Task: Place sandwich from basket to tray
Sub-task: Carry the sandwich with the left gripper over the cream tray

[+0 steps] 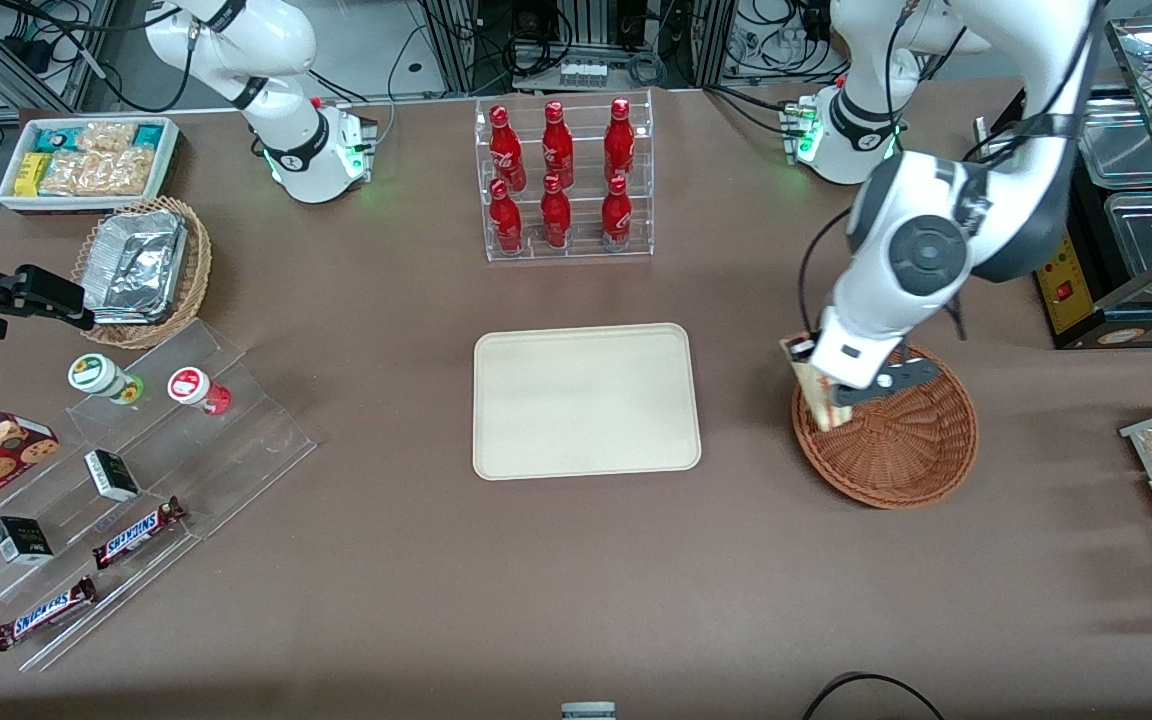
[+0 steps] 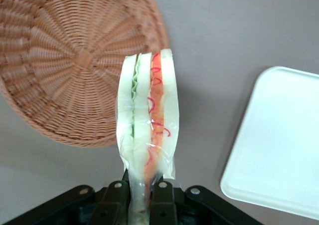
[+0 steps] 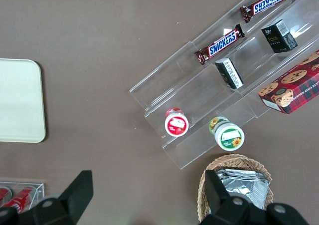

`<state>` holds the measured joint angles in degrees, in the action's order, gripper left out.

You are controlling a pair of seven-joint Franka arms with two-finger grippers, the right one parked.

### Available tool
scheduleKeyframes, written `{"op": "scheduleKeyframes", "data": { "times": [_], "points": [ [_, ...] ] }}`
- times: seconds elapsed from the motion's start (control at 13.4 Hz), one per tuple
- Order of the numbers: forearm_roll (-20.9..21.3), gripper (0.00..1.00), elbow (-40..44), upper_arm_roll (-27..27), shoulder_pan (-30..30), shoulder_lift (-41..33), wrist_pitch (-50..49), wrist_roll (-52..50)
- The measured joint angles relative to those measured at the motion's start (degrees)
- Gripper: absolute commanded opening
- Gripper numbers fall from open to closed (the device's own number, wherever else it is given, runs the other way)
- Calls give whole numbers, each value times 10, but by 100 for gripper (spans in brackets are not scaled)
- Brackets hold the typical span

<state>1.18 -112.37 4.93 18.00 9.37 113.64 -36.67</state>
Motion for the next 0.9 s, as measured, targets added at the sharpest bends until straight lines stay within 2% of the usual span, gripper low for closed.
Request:
{"op": "scheduleKeyframes", "data": {
  "times": [0.3, 0.67, 0.9],
  "points": [
    [-4, 0, 70, 2, 66, 56, -20, 0],
    [-42, 0, 165, 11, 129, 141, -20, -9],
    [-49, 0, 227, 13, 167, 204, -20, -26]
  ]
}}
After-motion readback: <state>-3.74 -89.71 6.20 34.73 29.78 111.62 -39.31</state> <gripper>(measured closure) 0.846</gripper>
